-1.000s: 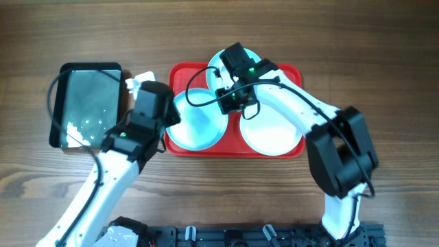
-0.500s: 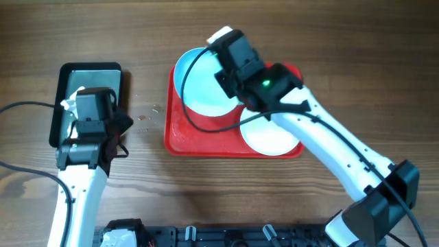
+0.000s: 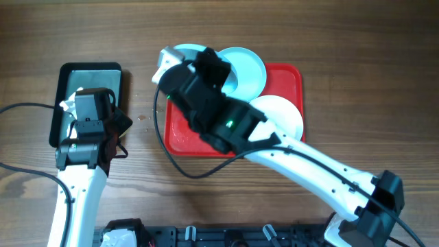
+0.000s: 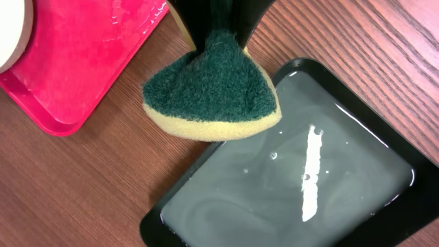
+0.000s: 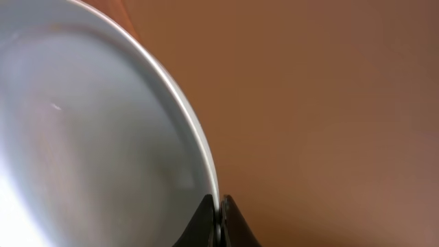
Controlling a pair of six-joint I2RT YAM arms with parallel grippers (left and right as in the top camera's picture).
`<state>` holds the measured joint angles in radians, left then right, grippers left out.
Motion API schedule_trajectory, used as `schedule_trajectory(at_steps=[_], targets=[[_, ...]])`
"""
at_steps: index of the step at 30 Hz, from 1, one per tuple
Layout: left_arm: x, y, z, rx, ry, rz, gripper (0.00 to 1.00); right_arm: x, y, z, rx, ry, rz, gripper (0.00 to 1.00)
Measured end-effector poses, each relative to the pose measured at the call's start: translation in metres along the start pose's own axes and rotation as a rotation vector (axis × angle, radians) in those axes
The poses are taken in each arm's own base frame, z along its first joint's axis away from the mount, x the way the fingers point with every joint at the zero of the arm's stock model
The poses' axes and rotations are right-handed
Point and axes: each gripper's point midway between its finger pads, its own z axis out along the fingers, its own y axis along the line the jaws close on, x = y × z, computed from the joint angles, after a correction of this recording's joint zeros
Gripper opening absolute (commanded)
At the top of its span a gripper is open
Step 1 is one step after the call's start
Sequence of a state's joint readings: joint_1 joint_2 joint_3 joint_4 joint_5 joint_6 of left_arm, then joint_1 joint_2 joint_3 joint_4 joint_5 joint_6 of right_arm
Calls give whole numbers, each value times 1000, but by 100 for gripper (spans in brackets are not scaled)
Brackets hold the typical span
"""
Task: Clean dirty plates on tray and stack at the side
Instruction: 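Lift the blue plate with the right gripper and place it right of the tray, then move the right gripper to the back blue plate and grip its rim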
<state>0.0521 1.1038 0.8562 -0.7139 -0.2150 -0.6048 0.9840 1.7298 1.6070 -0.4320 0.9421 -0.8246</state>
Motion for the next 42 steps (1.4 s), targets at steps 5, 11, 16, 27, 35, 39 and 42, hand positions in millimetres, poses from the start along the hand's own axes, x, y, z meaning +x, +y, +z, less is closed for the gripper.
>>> schedule_trajectory(at_steps=[5, 11, 16, 27, 35, 39, 42], targets=[[1, 0, 0, 1, 6, 1, 4, -14, -24, -16, 131, 7, -80, 4], [4, -3, 0, 22, 23, 0, 4, -7, 30, -11, -121, -52, -109, 4], [5, -5, 0, 28, 29, 0, 4, 10, 57, 29, -410, -100, 255, 4], [5, -5, 0, 29, 29, 0, 4, 296, -21, 124, -488, 432, 1375, 4], [5, -5, 0, 29, 29, 0, 4, 457, 44, 150, -418, 857, 1817, 4], [5, -5, 0, 29, 29, 0, 5, 491, 74, 155, -406, 967, 1856, 4], [5, -5, 0, 29, 29, 0, 4, 503, 87, 155, -403, 1011, 1847, 5]])
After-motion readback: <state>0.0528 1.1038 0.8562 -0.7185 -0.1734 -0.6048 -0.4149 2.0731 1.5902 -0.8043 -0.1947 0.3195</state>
